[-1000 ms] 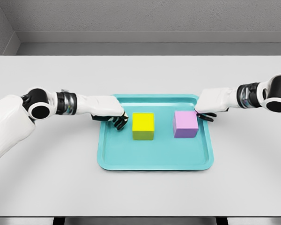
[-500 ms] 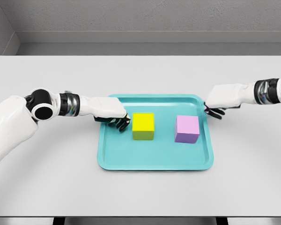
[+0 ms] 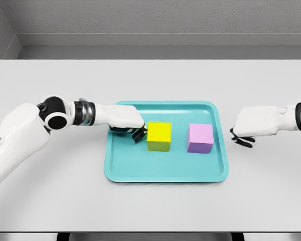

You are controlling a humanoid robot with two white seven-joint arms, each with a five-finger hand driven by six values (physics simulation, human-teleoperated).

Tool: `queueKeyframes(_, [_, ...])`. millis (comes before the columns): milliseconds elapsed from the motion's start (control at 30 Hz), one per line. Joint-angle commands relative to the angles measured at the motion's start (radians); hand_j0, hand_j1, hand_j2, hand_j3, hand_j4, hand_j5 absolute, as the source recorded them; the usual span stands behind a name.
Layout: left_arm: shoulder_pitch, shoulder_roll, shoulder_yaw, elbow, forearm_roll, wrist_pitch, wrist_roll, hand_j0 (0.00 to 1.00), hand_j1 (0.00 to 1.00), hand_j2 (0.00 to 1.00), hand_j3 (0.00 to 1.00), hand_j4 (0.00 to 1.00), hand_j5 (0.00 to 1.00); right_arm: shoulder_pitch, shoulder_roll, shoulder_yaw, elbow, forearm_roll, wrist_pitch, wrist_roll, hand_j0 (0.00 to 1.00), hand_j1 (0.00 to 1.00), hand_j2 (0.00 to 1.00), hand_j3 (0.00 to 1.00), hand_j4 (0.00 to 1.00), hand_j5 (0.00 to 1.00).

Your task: Push two cubes

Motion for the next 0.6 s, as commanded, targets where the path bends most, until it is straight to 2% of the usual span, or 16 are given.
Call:
queueKeyframes(0, [0.0,-0.013,-0.005,0.001,-0.027,-0.01,0.0,0.21,0.21,0.21,0.21,0.21,0.21,0.0,0.029,0.04,-0.004,-0.005,0.002,0.0,0.04,0.04,0.04,0.04,0.04,0.04])
queueKeyframes(100, [0.0,-0.016,-0.006,0.001,-0.027,-0.01,0.0,0.21,0.21,0.21,0.21,0.21,0.21,-0.002,0.06,0.041,0.034,-0.003,0.002,0.0,0.04,0.04,0.04,0.04,0.04,0.04])
queueKeyframes(167, [-0.002,-0.017,-0.006,0.001,-0.027,-0.01,0.0,0.21,0.21,0.21,0.21,0.21,0.21,0.0,0.069,0.041,0.034,-0.003,0.002,0.0,0.04,0.04,0.04,0.04,0.04,0.04])
queueKeyframes(267, [-0.003,-0.04,-0.006,-0.001,-0.024,-0.01,0.0,0.21,0.21,0.21,0.21,0.21,0.21,-0.006,0.129,0.044,0.09,-0.002,0.002,0.0,0.04,0.04,0.04,0.04,0.04,0.04])
queueKeyframes(567, [-0.006,-0.045,-0.006,-0.001,-0.026,-0.01,0.0,0.21,0.21,0.21,0.21,0.21,0.21,-0.011,0.152,0.052,0.088,-0.001,0.002,0.0,0.04,0.04,0.04,0.04,0.04,0.04])
